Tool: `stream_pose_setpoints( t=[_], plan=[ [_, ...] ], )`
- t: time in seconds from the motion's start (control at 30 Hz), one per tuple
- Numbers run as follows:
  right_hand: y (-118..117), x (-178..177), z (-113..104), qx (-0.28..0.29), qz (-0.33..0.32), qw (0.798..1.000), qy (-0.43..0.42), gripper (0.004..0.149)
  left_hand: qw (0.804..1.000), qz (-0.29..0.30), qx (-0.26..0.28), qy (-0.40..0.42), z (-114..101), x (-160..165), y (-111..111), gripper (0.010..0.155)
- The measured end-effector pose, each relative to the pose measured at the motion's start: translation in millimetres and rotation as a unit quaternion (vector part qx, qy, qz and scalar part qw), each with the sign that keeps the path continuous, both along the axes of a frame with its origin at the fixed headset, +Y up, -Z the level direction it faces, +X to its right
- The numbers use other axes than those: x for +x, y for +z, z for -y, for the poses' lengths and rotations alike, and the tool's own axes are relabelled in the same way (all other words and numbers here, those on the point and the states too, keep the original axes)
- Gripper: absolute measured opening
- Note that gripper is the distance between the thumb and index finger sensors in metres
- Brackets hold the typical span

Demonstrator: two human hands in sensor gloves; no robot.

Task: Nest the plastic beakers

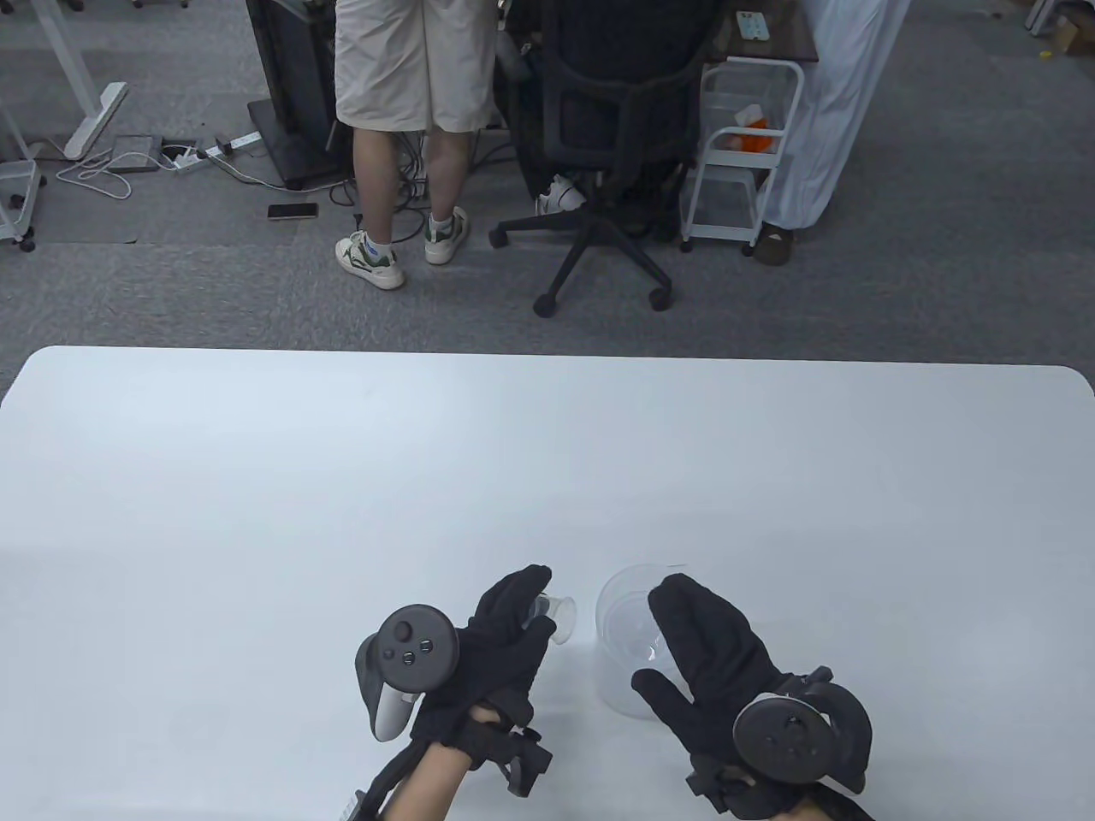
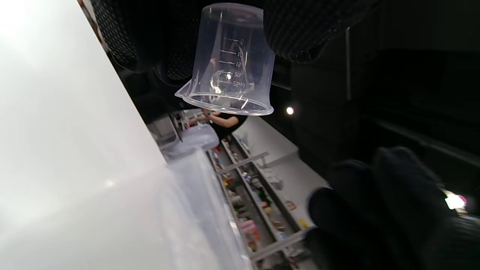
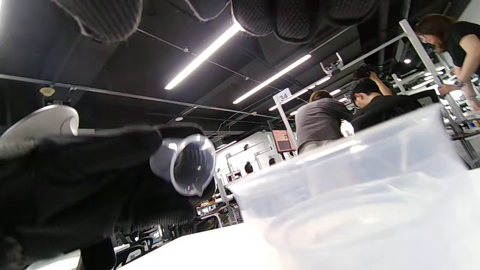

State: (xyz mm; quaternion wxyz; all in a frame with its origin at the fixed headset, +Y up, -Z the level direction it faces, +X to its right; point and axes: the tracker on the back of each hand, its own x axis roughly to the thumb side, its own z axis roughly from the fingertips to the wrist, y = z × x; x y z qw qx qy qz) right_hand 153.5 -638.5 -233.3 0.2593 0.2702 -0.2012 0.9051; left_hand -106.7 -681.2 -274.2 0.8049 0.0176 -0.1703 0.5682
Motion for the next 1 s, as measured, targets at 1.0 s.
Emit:
stream_pose_setpoints(
  t=[1.0],
  plan=[
    [7,-34,-2,0.03,-0.03,0.999,-0.017,0.068,0.969,0.152,-0.062,0.184,9,25,13,0.058]
  ],
)
